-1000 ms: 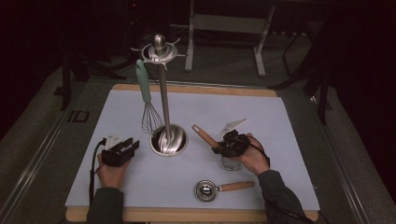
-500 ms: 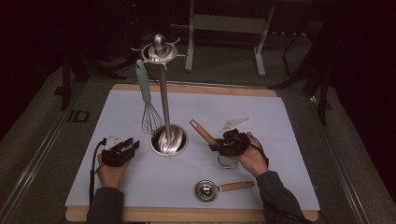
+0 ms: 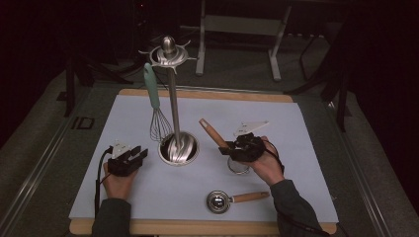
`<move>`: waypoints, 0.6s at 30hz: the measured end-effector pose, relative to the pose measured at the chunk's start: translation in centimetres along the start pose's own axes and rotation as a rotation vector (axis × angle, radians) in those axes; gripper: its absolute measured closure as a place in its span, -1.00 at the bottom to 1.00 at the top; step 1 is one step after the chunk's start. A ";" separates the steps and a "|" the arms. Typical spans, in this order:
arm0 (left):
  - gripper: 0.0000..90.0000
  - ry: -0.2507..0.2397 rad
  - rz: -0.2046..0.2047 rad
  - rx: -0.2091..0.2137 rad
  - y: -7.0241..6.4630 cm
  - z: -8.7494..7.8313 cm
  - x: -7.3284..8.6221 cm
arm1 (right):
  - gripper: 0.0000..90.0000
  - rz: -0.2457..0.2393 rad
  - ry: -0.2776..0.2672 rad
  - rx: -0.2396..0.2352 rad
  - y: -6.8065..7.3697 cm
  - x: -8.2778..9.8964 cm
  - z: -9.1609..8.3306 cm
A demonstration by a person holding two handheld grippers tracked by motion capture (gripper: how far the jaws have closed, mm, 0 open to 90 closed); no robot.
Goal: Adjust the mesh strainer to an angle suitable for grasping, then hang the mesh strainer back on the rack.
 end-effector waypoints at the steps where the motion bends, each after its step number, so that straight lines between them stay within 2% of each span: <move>1: 0.44 0.000 0.000 -0.001 0.0 0.0 0.0 | 0.57 -0.003 -0.003 -0.004 0.1 -0.2 0.0; 8: 0.44 0.001 0.001 -0.002 0.0 0.0 0.0 | 0.57 -0.004 -0.022 -0.003 0.4 -0.6 -0.1; 18: 0.44 0.002 0.000 -0.001 0.0 0.0 0.0 | 0.57 -0.020 -0.084 0.002 1.0 -1.9 -0.7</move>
Point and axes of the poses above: each handheld gripper's, and its own axes: z roughly forward along the jaws, x roughly out of its underside, y roughly to its left, the point moved 4 cm from there along z, roughly forward along the jaws, and after that the axes turned 3 degrees about z, right-handed, at the moved point
